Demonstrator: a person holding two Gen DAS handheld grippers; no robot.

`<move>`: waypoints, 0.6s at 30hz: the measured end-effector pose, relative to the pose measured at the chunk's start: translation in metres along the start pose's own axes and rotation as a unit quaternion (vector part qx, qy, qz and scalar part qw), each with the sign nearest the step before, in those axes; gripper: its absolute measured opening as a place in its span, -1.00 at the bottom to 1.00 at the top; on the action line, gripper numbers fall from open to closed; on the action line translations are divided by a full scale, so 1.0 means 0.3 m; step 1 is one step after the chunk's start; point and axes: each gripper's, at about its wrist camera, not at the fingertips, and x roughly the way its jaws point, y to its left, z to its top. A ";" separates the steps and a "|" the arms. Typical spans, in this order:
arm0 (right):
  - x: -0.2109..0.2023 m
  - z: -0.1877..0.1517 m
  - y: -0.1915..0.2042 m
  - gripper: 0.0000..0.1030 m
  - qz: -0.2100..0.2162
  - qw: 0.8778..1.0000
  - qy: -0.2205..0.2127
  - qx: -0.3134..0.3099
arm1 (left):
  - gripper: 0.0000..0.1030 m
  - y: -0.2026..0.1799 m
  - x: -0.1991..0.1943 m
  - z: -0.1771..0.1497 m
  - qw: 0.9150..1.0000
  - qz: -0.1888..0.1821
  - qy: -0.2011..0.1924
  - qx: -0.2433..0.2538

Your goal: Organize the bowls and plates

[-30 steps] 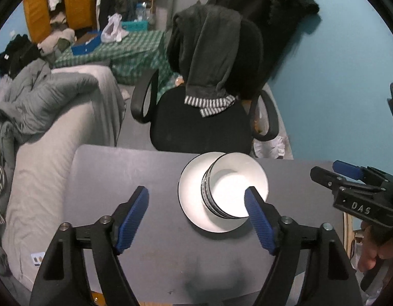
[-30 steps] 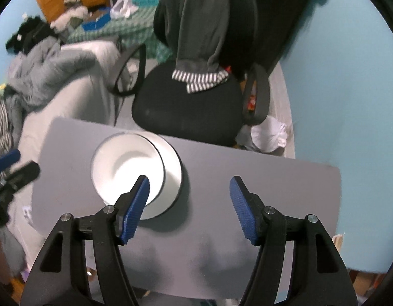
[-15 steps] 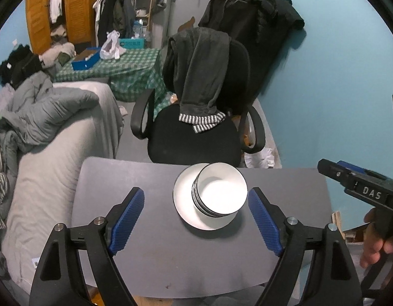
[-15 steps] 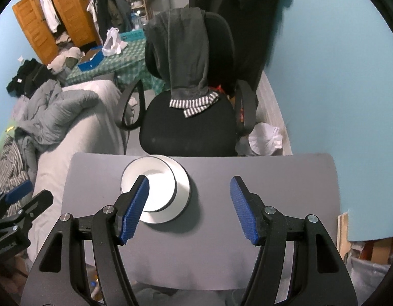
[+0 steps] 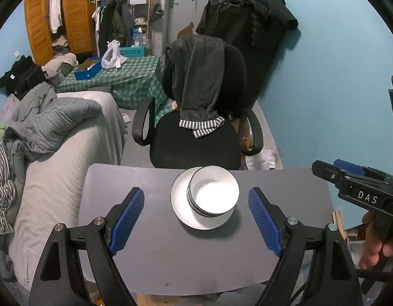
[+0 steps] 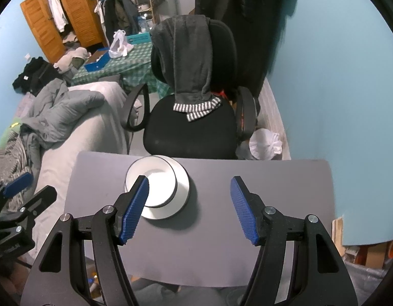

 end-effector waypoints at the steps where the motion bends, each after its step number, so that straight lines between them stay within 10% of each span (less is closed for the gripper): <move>1: -0.002 0.000 -0.009 0.26 0.002 1.000 0.001 0.001 | 0.64 -0.003 0.000 0.001 1.000 0.001 0.000 -0.001; 18: -0.012 0.007 -0.076 0.26 0.003 1.000 0.005 0.009 | 0.64 -0.052 0.002 0.005 1.000 -0.008 0.019 -0.003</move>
